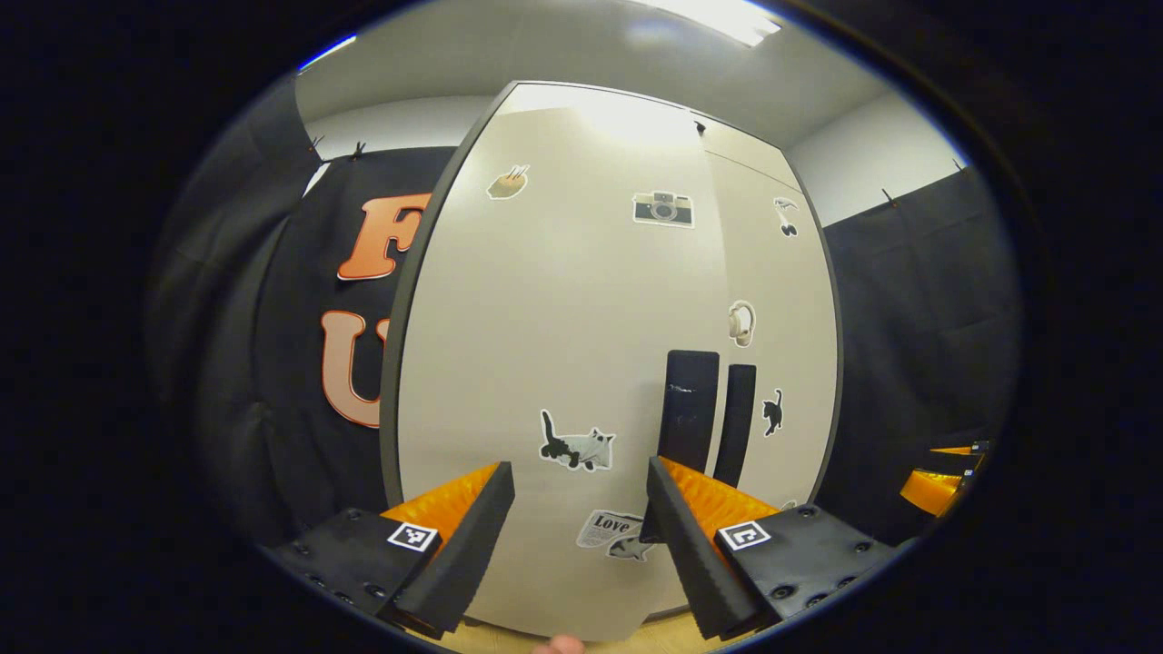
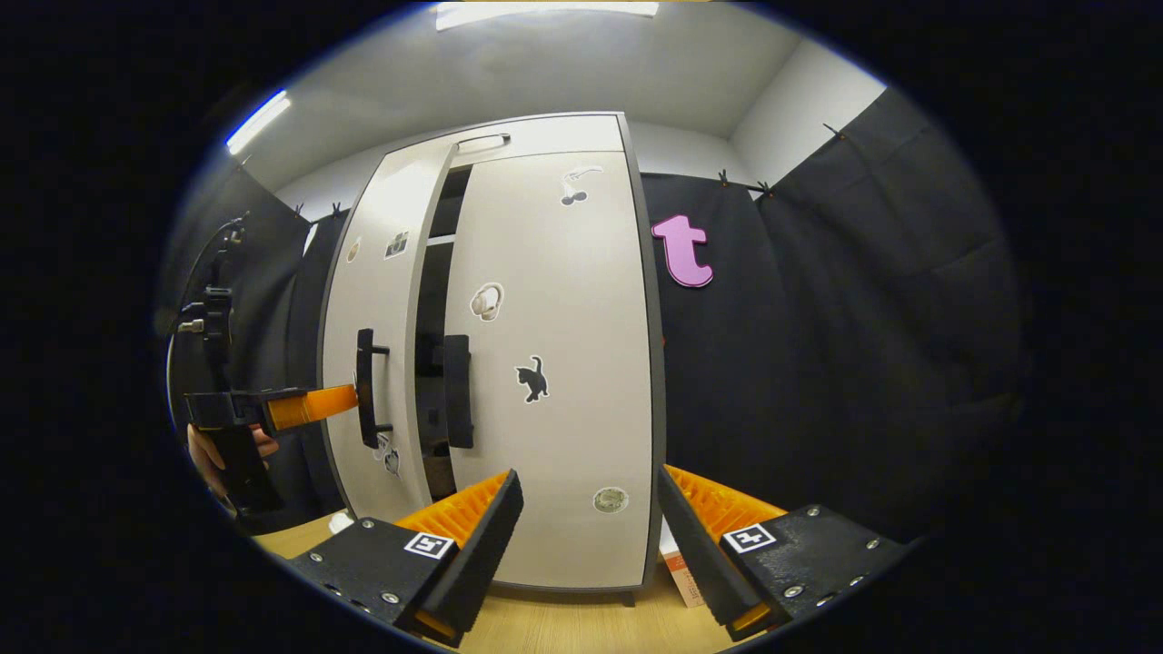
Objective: Grab one shoe with the right hand and put it into the shoe cabinet, grab the other shoe with the left hand and put it into the shoe cabinet; then close the right door with the right hand and the left door with the left hand.
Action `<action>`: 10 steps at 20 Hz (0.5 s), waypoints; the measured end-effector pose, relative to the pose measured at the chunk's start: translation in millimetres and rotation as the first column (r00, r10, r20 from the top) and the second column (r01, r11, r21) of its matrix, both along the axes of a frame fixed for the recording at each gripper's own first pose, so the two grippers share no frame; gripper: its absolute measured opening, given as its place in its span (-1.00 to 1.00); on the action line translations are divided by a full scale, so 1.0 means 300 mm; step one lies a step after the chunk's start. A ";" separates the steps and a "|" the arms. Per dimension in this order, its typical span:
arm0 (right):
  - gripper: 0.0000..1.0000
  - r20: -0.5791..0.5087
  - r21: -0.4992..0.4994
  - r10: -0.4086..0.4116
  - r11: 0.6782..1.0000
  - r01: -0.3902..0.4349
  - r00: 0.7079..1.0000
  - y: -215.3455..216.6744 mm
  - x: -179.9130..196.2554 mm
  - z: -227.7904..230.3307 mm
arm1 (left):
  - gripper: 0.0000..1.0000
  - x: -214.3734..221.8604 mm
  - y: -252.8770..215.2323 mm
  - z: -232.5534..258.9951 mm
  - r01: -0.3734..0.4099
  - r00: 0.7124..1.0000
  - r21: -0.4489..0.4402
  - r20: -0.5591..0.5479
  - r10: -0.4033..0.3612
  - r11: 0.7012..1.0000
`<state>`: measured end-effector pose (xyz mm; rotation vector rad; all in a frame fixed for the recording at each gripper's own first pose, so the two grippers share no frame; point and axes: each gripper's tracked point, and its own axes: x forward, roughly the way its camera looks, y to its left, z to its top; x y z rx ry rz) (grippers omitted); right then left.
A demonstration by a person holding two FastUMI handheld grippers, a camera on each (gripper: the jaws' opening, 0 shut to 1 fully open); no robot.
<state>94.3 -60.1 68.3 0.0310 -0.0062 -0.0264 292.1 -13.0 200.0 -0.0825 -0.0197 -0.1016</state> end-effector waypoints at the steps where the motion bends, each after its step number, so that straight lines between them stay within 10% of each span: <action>1: 0.83 0.003 -0.003 -0.003 1.000 0.003 1.000 -0.004 0.002 0.001 | 0.93 0.016 -0.009 -0.002 0.000 1.000 0.001 -0.005 0.000 1.000; 10: 0.83 -0.008 -0.011 0.011 1.000 -0.011 1.000 0.004 0.018 -0.006 | 0.93 0.142 -0.045 -0.011 -0.025 1.000 0.050 -0.005 0.025 0.998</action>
